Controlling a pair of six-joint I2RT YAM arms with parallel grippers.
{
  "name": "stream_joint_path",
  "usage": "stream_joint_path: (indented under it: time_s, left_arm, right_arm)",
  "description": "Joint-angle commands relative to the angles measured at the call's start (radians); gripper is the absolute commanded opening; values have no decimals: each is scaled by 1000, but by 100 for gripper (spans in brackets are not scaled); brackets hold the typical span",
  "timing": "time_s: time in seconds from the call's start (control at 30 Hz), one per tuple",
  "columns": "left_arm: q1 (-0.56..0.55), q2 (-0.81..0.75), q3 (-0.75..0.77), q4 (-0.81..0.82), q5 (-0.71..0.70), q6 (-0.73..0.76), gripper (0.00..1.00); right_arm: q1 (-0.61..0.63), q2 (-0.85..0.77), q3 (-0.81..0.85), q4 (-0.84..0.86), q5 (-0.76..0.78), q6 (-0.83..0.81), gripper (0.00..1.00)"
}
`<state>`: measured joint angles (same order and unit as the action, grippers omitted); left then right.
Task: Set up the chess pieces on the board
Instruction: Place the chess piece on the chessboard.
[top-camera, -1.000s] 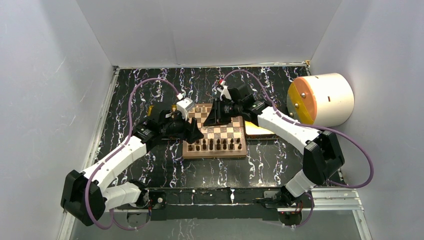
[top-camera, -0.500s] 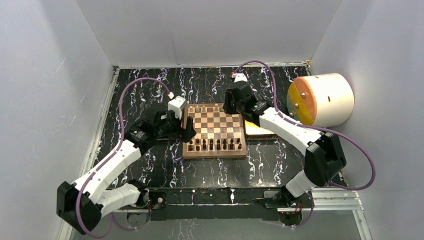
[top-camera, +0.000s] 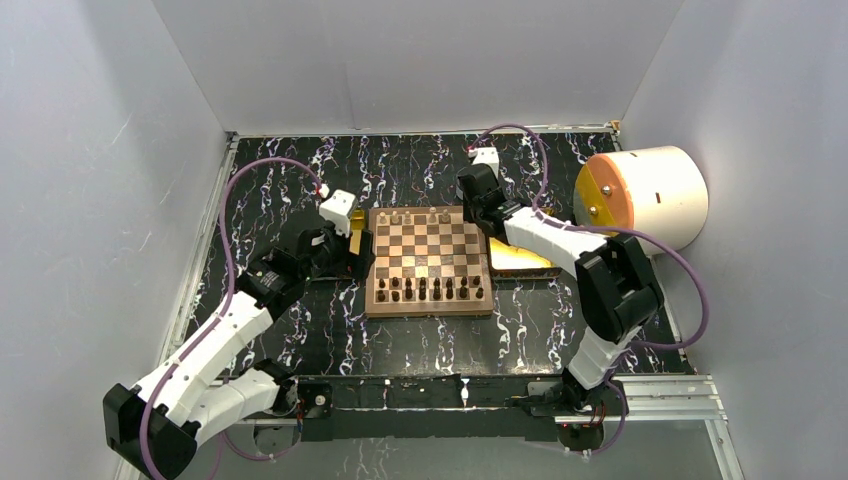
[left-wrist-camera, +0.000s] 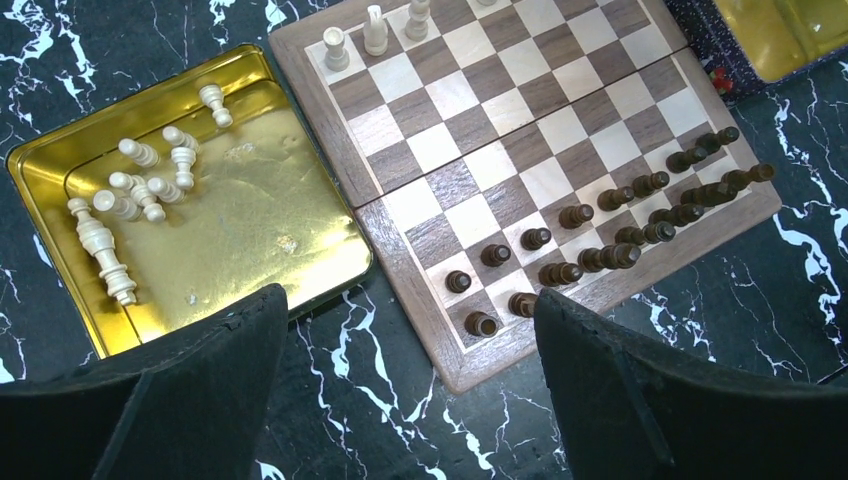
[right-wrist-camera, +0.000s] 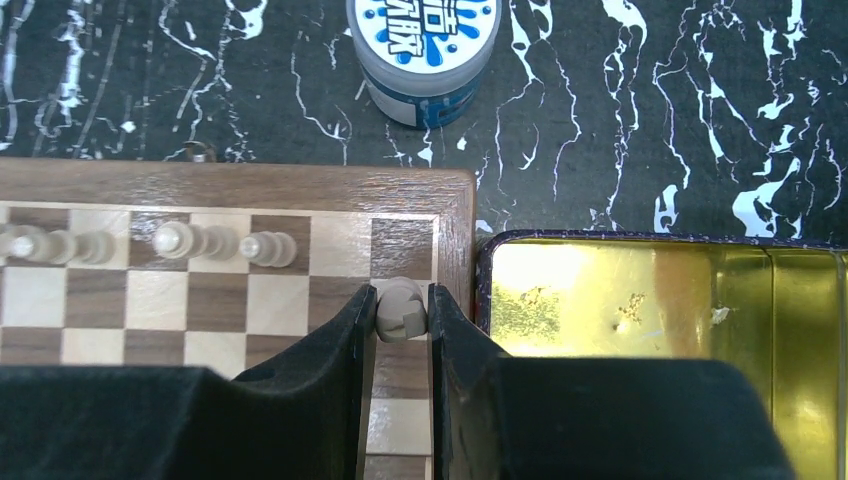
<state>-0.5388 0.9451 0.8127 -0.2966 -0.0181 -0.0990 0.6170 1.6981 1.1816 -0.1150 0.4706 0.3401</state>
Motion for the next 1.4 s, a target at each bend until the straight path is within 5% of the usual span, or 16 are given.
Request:
stream_joint_path:
  time_s: [0.0,1.37]
  left_arm:
    - [0,-33,-5,-5,-27,14,90]
    - [0,-36,-5,-5,-20,18,91]
  right_arm:
    - [-6,53,35,66,38,-12,23]
    - [5,252,188,-8,-51,40,25]
